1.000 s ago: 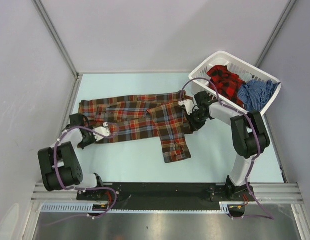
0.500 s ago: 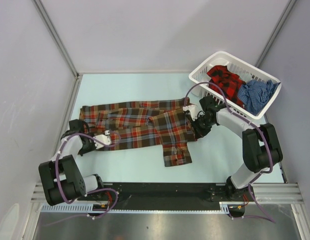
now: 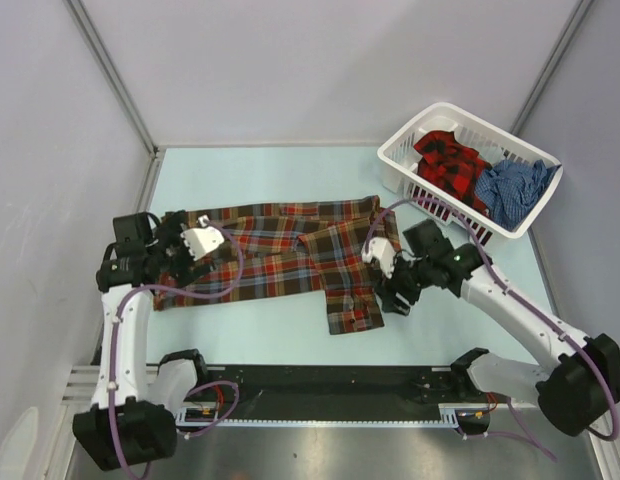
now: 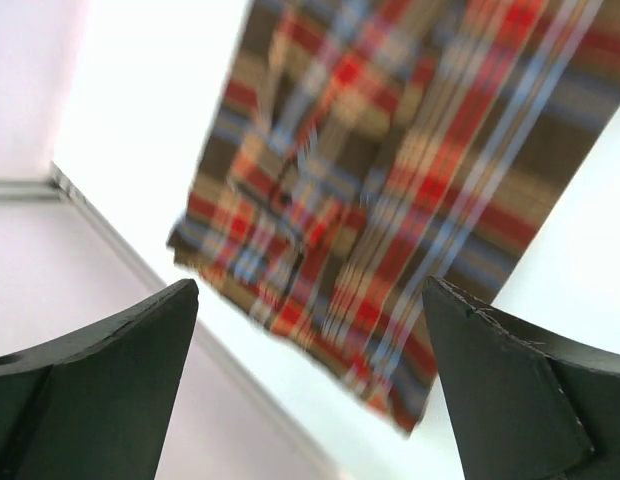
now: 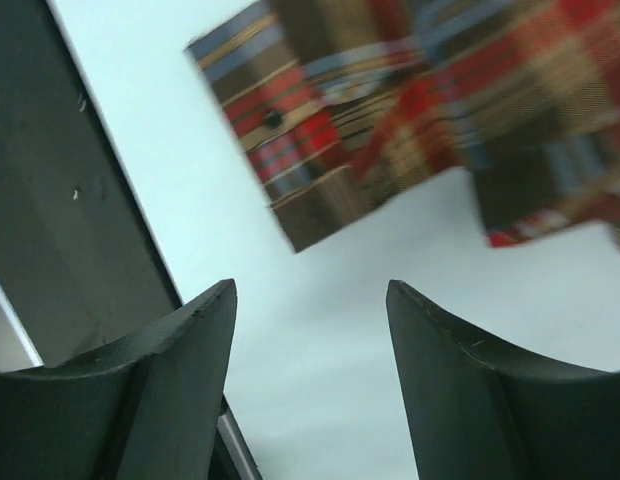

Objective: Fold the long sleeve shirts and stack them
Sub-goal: Fold the shirt

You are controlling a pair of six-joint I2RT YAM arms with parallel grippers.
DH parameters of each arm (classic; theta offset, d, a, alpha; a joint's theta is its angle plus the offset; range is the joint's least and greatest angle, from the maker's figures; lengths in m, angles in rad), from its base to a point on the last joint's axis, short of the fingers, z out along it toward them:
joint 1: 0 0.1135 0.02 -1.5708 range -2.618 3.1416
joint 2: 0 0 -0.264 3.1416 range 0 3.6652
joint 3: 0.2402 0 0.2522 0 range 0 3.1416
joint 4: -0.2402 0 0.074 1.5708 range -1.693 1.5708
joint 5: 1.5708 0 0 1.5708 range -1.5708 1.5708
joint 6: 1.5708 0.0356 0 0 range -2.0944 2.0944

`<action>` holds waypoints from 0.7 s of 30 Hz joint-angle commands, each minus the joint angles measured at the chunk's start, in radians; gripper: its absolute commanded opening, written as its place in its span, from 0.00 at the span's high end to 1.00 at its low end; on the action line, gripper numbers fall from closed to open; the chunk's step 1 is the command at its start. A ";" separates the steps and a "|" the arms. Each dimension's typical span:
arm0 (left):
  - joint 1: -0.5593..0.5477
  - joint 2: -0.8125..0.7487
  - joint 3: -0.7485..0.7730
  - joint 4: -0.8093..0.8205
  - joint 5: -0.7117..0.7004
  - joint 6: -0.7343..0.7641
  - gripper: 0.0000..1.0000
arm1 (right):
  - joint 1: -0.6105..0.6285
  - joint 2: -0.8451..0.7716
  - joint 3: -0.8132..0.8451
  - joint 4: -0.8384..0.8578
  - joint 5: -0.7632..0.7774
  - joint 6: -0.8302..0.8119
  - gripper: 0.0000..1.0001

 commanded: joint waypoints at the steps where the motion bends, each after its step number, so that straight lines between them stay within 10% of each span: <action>1: -0.023 -0.078 0.039 0.133 0.204 -0.348 0.00 | 0.081 0.032 -0.101 0.061 0.040 -0.104 0.32; 13: -0.023 -0.042 0.154 0.115 0.287 -0.525 0.01 | 0.279 0.231 -0.186 0.304 0.166 -0.226 0.39; 21: -0.072 -0.052 0.158 0.002 0.325 -0.401 0.10 | 0.279 0.293 -0.096 0.273 0.135 -0.226 1.00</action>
